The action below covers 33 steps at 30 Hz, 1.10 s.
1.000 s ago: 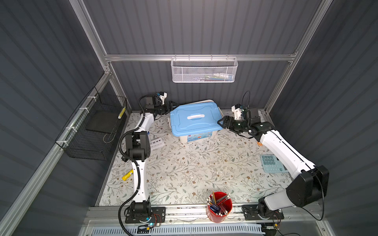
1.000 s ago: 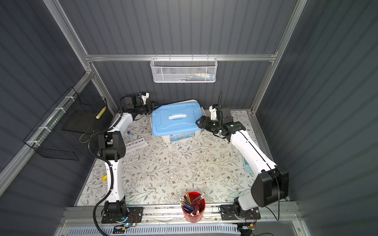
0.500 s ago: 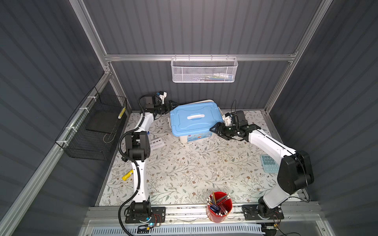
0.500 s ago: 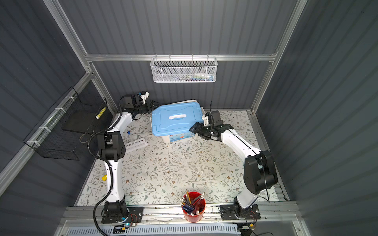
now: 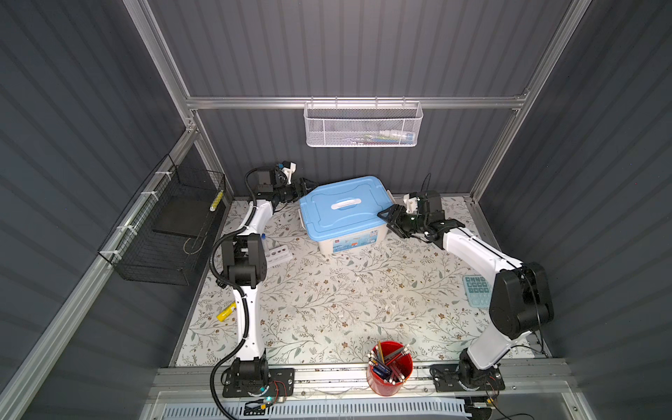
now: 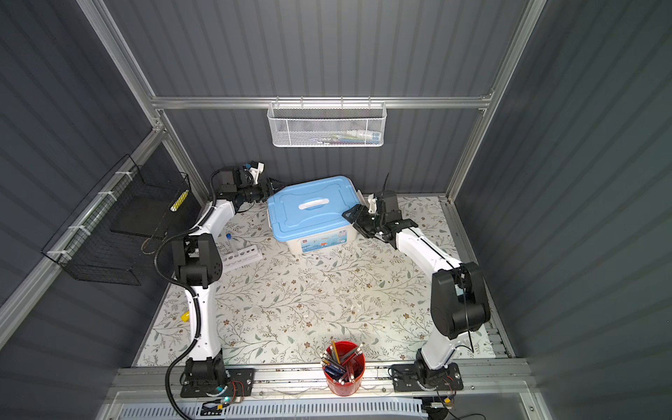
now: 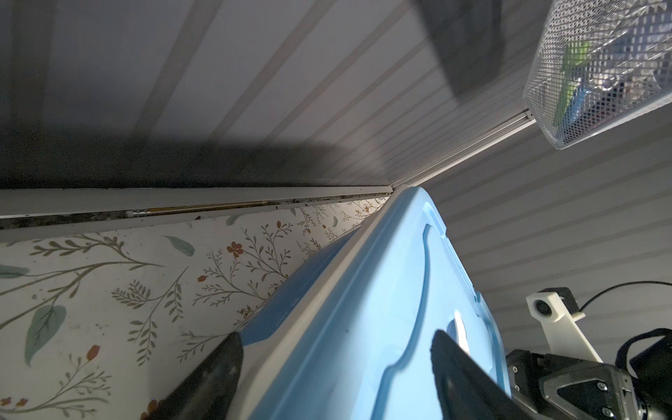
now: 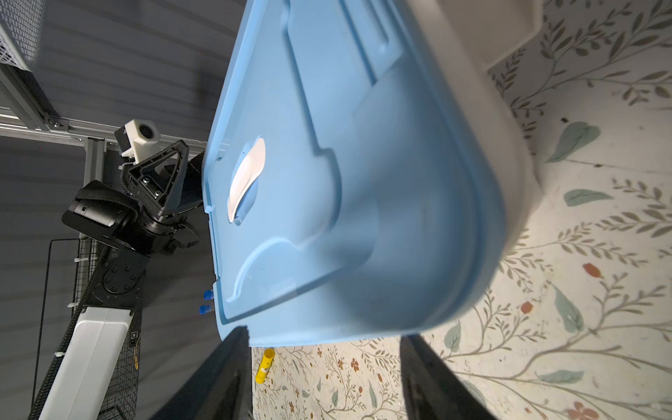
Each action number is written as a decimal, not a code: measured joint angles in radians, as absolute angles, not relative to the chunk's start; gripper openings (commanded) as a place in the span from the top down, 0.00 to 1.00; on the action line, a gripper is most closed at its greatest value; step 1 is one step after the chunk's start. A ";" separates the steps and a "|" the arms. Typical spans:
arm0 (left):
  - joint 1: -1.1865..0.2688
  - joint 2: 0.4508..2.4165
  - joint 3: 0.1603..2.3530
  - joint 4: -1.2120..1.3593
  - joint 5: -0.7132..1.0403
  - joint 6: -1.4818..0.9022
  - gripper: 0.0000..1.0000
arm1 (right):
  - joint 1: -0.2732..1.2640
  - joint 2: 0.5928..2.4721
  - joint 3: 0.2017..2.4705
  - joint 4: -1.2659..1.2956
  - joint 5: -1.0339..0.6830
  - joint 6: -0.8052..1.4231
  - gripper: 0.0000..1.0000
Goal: Organize the chemistry lab equipment
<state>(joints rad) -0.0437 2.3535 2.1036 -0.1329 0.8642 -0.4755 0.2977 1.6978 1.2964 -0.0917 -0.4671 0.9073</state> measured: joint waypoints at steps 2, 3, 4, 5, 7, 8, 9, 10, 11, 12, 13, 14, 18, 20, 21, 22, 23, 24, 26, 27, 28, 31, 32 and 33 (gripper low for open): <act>-0.039 2.350 2.099 -0.134 0.865 -0.474 0.19 | 0.288 1.699 1.308 -0.091 -0.467 0.912 0.34; -0.039 2.349 2.097 -0.133 0.865 -0.472 0.19 | 0.283 1.699 1.317 -0.091 -0.467 0.913 0.34; -0.039 2.347 2.094 -0.134 0.865 -0.470 0.19 | 0.279 1.700 1.325 -0.091 -0.466 0.913 0.34; -0.038 2.344 2.091 -0.136 0.864 -0.466 0.19 | 0.273 1.701 1.334 -0.090 -0.466 0.913 0.34; -0.037 2.336 2.085 -0.143 0.864 -0.457 0.19 | 0.265 1.701 1.343 -0.090 -0.464 0.911 0.33; -0.036 2.332 2.084 -0.148 0.862 -0.452 0.18 | 0.262 1.701 1.343 -0.091 -0.461 0.908 0.33; -0.035 2.328 2.083 -0.155 0.860 -0.448 0.18 | 0.259 1.701 1.343 -0.095 -0.455 0.904 0.33; -0.035 2.325 2.082 -0.161 0.857 -0.445 0.18 | 0.256 1.701 1.343 -0.102 -0.451 0.900 0.33; -0.035 2.321 2.080 -0.167 0.856 -0.442 0.18 | 0.254 1.701 1.343 -0.113 -0.444 0.893 0.32; -0.033 2.319 2.080 -0.172 0.855 -0.438 0.18 | 0.252 1.701 1.343 -0.125 -0.438 0.885 0.32; -0.033 2.318 2.080 -0.176 0.853 -0.437 0.18 | 0.250 1.701 1.344 -0.136 -0.431 0.877 0.32; -0.033 2.318 2.080 -0.180 0.852 -0.434 0.18 | 0.250 1.701 1.346 -0.154 -0.419 0.865 0.32; -0.033 2.317 2.080 -0.187 0.845 -0.430 0.18 | 0.252 1.701 1.408 -0.275 -0.344 0.791 0.31; -0.033 2.317 2.080 -0.187 0.841 -0.430 0.18 | 0.259 1.701 1.475 -0.342 -0.301 0.739 0.31; -0.033 2.317 2.081 -0.187 0.839 -0.430 0.18 | 0.263 1.704 1.517 -0.373 -0.280 0.713 0.31; -0.033 2.317 2.083 -0.187 0.838 -0.430 0.18 | 0.268 1.707 1.561 -0.398 -0.261 0.687 0.31; -0.033 2.317 2.087 -0.189 0.834 -0.430 0.17 | 0.275 1.712 1.603 -0.417 -0.241 0.661 0.31; -0.033 2.317 2.093 -0.194 0.830 -0.430 0.17 | 0.285 1.720 1.645 -0.438 -0.221 0.634 0.31; -0.032 2.317 2.107 -0.202 0.822 -0.429 0.16 | 0.304 1.745 1.724 -0.477 -0.186 0.581 0.30; -0.030 2.317 2.115 -0.202 0.819 -0.429 0.16 | 0.314 1.766 1.764 -0.500 -0.166 0.552 0.29; -0.028 2.317 2.123 -0.204 0.816 -0.429 0.16 | 0.321 1.788 1.797 -0.521 -0.147 0.527 0.28; -0.024 2.317 2.145 -0.201 0.807 -0.430 0.15 | 0.337 1.875 1.894 -0.582 -0.092 0.450 0.28; -0.022 2.315 2.149 -0.200 0.803 -0.430 0.15 | 0.338 1.903 1.918 -0.601 -0.074 0.428 0.27; -0.022 2.313 2.150 -0.200 0.802 -0.430 0.15 | 0.339 1.930 1.935 -0.615 -0.053 0.403 0.27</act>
